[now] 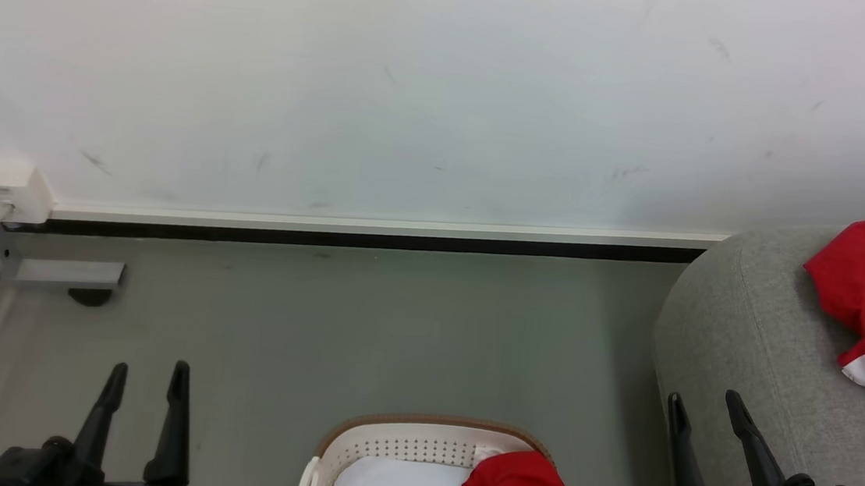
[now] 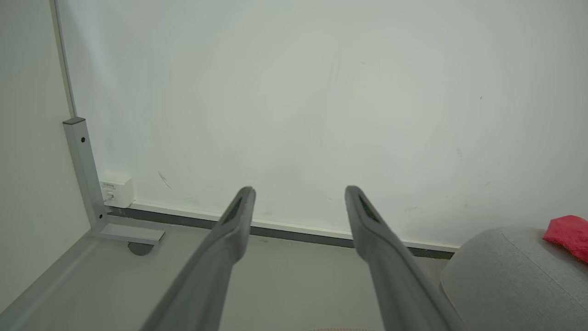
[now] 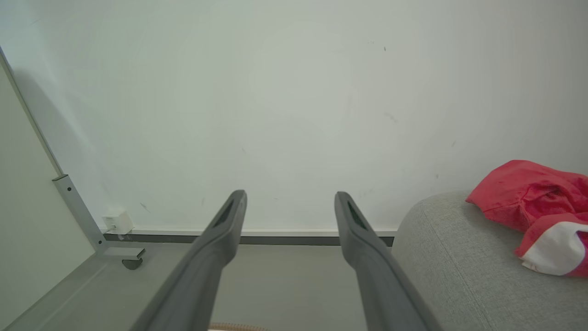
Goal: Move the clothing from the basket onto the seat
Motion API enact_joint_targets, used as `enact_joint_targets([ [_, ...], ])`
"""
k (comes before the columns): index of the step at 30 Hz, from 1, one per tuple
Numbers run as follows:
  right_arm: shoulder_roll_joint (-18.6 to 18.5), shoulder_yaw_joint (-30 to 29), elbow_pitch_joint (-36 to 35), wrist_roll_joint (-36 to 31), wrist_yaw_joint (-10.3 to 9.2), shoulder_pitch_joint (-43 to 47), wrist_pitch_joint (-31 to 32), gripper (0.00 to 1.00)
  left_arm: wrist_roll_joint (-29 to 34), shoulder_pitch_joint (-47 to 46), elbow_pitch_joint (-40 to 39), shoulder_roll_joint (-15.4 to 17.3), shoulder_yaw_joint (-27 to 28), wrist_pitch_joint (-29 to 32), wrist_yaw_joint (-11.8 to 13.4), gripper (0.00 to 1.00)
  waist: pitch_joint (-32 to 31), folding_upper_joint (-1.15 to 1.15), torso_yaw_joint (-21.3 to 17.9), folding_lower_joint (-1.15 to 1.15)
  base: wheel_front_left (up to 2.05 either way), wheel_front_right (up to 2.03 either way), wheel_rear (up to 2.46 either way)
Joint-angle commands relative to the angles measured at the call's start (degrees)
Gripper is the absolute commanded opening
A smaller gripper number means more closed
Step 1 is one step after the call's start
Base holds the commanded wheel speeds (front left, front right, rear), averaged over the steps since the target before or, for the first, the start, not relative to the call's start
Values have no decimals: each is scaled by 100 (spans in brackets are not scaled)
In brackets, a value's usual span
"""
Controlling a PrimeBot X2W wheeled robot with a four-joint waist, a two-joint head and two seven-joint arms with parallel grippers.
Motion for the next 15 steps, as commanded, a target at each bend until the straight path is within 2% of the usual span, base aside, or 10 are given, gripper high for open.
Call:
enact_joint_targets([
  [1, 4, 0, 5, 2, -13, -46, -19, 100, 93, -49, 23, -7, 47, -3, -33, 100, 2, 0, -14, 0, 0, 0, 0],
  [7, 3, -55, -12, -38, -13, -135, -20, 100, 127, -104, 104, -93, 6, -3, -130, 100, 65, 0, -144, 0, 0, 0, 0],
  [15, 2, -173, -82, -72, -13, -323, -19, 100, 75, -436, 261, -77, -249, -3, -242, 100, 420, 0, -544, 0, 0, 0, 0],
])
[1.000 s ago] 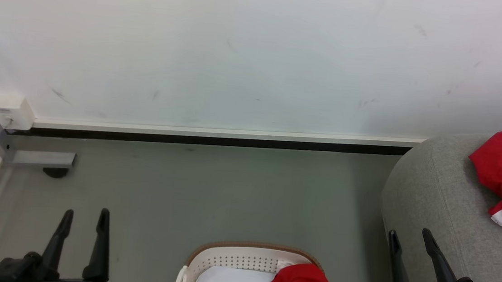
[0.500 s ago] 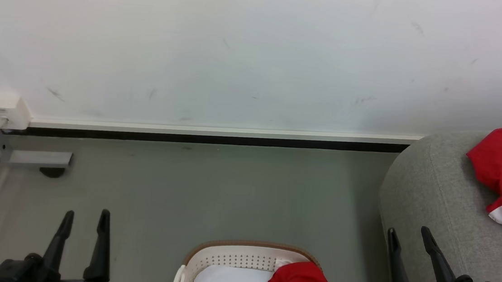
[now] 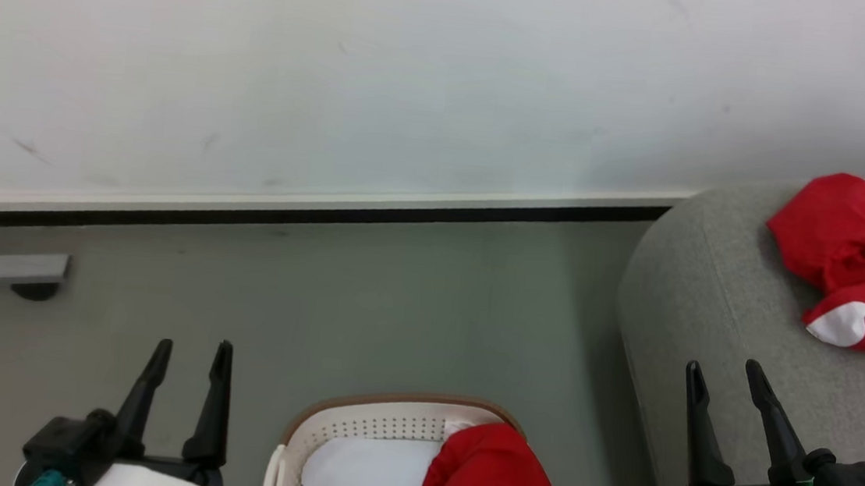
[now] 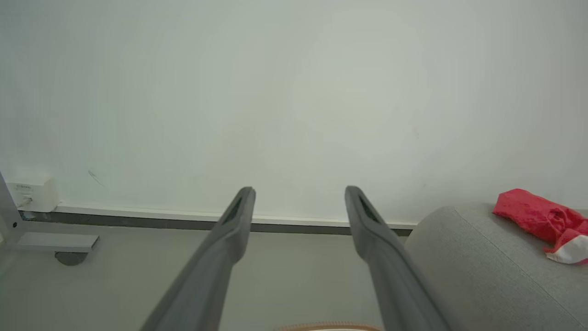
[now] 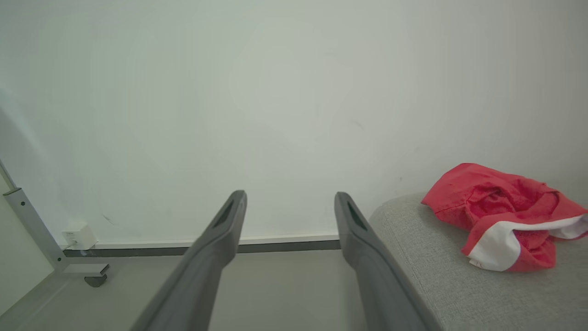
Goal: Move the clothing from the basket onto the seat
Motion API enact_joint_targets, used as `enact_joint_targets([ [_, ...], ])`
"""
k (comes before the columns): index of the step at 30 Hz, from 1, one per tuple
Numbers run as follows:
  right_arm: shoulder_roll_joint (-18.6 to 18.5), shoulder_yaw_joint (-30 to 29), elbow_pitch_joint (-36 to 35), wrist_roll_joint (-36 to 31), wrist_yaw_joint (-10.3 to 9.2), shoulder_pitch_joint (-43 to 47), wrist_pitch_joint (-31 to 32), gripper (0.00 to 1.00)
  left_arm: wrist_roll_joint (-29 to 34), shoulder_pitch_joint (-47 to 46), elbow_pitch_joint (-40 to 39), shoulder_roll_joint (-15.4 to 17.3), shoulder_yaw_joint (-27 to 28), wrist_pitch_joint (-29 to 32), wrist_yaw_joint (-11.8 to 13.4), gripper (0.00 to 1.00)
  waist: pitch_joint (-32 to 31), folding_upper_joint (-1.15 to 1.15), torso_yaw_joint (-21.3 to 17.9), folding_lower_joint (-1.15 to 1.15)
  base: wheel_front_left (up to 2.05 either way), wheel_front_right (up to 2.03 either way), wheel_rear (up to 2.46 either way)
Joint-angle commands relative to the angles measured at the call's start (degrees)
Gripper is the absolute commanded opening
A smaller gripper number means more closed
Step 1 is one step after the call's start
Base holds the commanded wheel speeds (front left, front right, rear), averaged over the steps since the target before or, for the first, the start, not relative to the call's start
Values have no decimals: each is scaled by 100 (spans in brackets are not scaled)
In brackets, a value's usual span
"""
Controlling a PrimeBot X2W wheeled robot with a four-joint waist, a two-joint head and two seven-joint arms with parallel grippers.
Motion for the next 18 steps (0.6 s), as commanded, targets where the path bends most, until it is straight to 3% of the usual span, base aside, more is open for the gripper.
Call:
enact_joint_targets([
  [1, -3, -37, -28, -41, -13, -96, -18, 100, -21, -130, 57, 46, -55, -3, -26, 100, 193, 0, -190, 0, 0, 0, 0],
  [9, -2, -222, -201, 3, -13, -246, -19, 100, -95, -650, 383, 245, -551, 93, -85, 100, 680, 0, -606, 0, 0, 0, 0],
  [18, -2, -403, -408, 59, -13, -406, -19, 100, -278, -1317, 831, 578, -1561, 527, -100, 100, 1274, 0, -936, 0, 0, 0, 0],
])
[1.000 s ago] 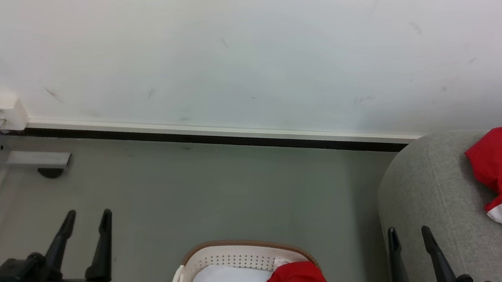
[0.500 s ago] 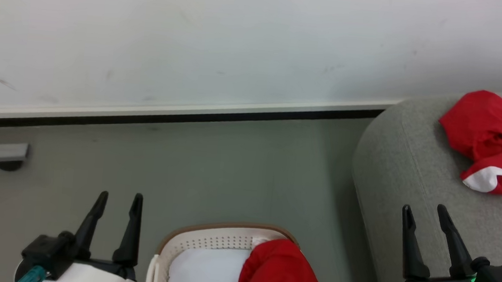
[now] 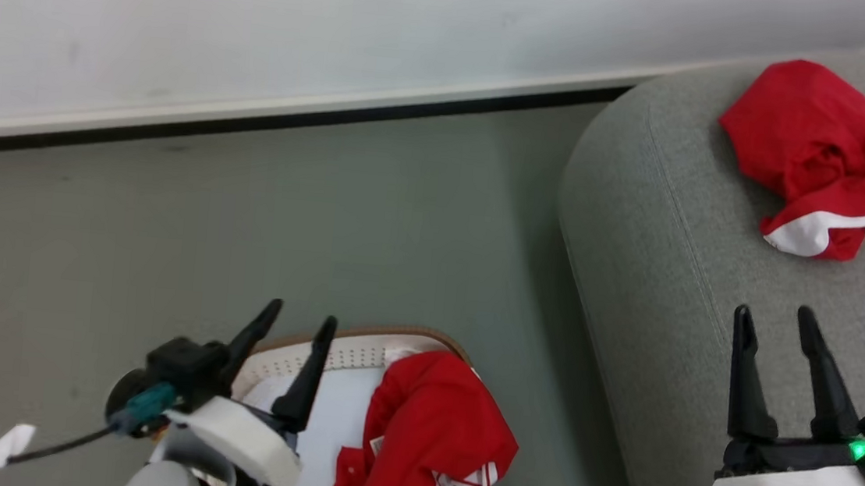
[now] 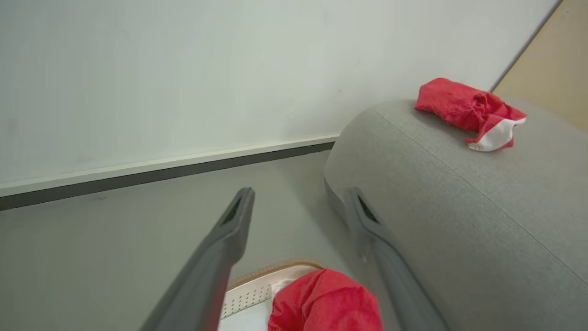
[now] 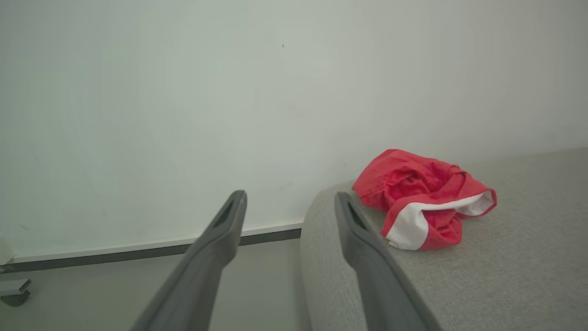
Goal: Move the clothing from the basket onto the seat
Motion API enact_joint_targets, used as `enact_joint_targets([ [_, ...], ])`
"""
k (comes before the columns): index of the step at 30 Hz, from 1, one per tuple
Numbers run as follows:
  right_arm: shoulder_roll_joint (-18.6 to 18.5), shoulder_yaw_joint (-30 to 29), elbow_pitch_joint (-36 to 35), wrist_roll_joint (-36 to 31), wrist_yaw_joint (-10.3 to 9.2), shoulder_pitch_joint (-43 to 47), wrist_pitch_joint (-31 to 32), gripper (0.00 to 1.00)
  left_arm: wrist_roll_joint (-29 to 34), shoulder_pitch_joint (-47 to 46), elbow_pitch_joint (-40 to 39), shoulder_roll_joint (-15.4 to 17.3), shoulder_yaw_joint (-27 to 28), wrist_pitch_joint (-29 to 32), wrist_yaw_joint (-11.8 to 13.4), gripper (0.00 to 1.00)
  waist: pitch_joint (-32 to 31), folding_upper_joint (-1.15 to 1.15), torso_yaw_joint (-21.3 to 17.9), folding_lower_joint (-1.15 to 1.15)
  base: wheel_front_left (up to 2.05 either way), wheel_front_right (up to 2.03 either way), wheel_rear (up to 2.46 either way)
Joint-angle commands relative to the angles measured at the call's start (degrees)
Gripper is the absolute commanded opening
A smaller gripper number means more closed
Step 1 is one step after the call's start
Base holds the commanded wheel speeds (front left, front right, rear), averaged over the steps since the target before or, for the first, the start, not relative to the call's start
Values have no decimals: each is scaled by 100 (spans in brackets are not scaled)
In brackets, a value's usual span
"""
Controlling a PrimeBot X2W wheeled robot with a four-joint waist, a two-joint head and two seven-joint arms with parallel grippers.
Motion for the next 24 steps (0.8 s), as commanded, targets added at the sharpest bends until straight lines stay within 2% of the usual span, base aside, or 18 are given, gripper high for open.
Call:
enact_joint_targets([
  [1, -3, -51, -71, 12, -13, -92, -19, 100, -91, -176, 125, 148, -237, 139, -16, 100, 291, 0, -187, -1, 0, 0, 0],
  [15, -2, -357, -473, 92, -13, -516, -19, 100, -673, -1185, 791, 765, -1818, 930, -8, 100, 1370, 0, -541, -1, 0, 0, 0],
  [24, -3, -549, -769, 144, -13, -744, -19, 100, -1336, -1881, 1455, 971, -2789, 1739, -9, 100, 2058, 0, -562, -1, 0, 0, 0],
])
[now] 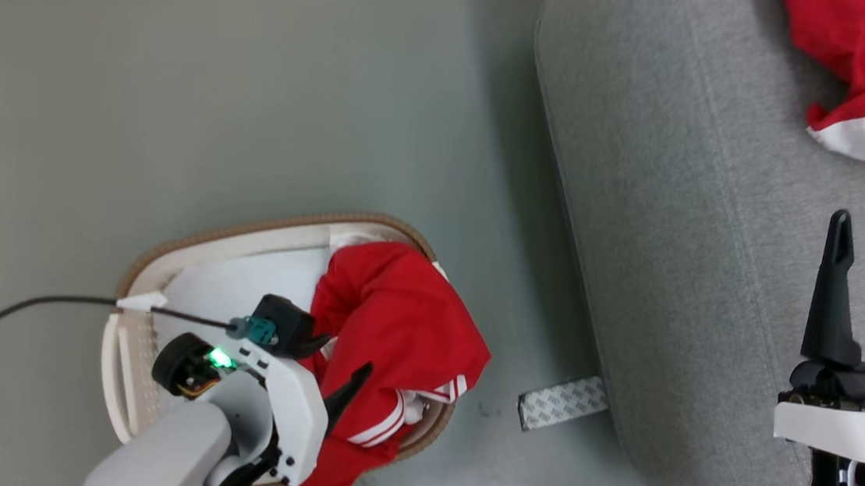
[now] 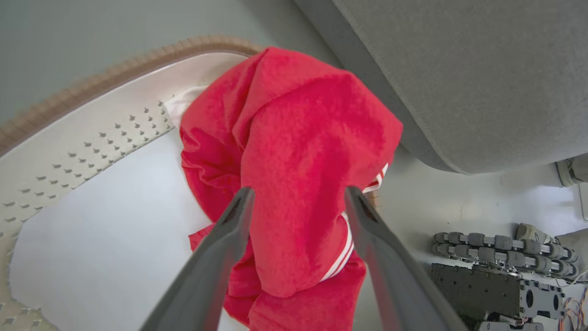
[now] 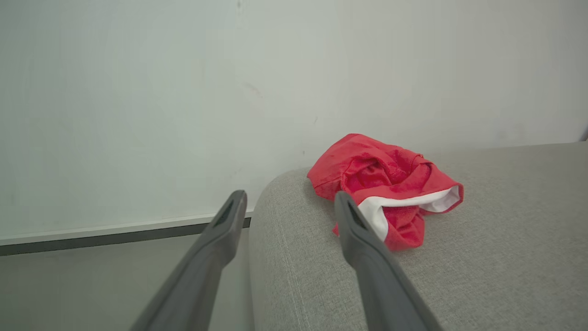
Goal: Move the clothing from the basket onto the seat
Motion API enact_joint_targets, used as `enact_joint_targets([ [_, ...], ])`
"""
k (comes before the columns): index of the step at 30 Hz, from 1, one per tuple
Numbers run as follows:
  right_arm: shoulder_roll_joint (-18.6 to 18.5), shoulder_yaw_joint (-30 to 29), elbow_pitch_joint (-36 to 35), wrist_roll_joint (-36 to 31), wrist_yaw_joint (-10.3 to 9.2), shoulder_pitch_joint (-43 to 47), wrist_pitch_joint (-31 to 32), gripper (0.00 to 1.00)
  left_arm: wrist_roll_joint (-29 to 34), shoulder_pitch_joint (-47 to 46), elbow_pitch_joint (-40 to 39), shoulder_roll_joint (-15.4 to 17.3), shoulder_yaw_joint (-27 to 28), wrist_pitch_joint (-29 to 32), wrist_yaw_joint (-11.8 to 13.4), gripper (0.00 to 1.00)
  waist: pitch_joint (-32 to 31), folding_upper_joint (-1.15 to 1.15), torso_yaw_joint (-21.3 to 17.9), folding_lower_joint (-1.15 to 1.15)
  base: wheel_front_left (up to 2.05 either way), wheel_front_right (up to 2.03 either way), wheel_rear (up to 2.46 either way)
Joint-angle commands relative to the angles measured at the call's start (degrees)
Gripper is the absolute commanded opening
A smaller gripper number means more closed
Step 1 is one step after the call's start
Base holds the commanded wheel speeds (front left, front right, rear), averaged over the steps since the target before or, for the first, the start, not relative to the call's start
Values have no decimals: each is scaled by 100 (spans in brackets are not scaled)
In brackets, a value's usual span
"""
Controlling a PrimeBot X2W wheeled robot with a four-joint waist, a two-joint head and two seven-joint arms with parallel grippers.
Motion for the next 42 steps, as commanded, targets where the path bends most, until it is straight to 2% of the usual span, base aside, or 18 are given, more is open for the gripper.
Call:
enact_joint_targets([
  [1, 2, -24, -50, 44, -13, -93, -19, 100, -162, -140, 71, 58, -88, 57, 6, 100, 217, 0, -33, -1, 0, 0, 0],
  [9, 3, -70, -245, 131, -13, -243, -19, 100, -696, -713, 468, 244, -853, 376, 5, 100, 798, 0, -199, -1, 0, 0, 0],
  [17, 3, 36, -346, 318, -13, -289, -19, 100, -858, -1315, 888, 366, -1446, 493, 5, 100, 1272, 0, -442, -1, 0, 0, 0],
  [26, 3, 142, -296, 524, -13, -265, -19, 100, -1161, -1836, 1233, 268, -2041, 577, 4, 100, 1529, 0, -583, -1, 0, 0, 0],
  [27, 4, 148, -295, 533, -13, -260, -19, 100, -1210, -1880, 1244, 254, -2134, 581, 4, 69, 1539, 0, -582, -1, 0, 0, 0],
  [28, 3, 148, -288, 541, -13, -261, -19, 100, -1249, -1922, 1247, 243, -2226, 592, 4, 7, 1548, 0, -580, -1, 0, 0, 0],
  [29, 3, 147, -283, 538, -13, -266, -19, 100, -1299, -1962, 1261, 242, -2294, 585, 4, 0, 1556, 0, -577, -1, 0, 0, 0],
  [42, 3, 154, -105, 462, -13, -413, -19, 100, -1831, -2159, 1413, 278, -2785, 3, 5, 0, 1294, 0, -558, -1, 0, 0, 0],
])
